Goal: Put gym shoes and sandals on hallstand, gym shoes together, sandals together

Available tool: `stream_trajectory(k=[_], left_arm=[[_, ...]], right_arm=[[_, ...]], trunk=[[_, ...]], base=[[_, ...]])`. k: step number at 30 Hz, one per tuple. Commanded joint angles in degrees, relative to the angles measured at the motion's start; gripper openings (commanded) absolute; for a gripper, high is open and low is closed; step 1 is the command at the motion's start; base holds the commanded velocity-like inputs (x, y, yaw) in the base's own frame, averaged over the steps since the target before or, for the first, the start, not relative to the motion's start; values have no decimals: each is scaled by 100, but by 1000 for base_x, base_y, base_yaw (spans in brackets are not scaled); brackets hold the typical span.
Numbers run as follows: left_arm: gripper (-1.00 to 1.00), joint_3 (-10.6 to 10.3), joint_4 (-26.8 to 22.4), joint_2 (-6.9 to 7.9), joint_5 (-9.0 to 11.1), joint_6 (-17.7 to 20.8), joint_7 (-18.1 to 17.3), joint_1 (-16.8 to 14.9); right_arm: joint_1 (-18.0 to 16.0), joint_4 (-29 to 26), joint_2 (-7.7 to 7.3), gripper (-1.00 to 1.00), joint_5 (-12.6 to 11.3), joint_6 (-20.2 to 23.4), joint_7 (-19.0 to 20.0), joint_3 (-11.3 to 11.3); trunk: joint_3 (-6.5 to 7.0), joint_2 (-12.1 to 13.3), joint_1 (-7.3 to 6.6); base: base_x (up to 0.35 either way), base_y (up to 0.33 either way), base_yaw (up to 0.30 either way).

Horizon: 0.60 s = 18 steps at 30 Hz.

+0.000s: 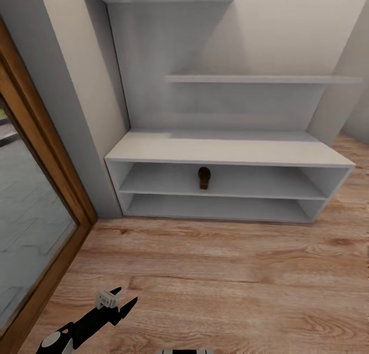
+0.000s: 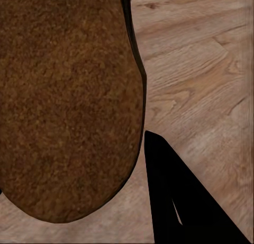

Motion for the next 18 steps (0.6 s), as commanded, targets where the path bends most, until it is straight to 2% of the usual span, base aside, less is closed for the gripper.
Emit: stream_trajectory(k=[1,6,11,18], left_arm=[[100,4,9,0,24,-12,-26,-3],[100,4,9,0,24,-12,-26,-3],[100,4,9,0,24,-12,-24,-1],[100,4,9,1,26,-12,-26,-2]], right_arm=[[-12,-6,3,-100,34,-23,31,-33],[-12,-7,6,-100,34,-23,29,-33],[-12,-7,7,-100,34,-23,31,-33],[-12,-8,7,-100,33,-23,31,-33]], trunk=[[-4,-2,-2],[-4,-2,-2],[-4,-2,-2],[-4,-2,-2]], base=[[-107,291,-216],[-72,294,-165],[-17,301,-42],[-1,68,-3]])
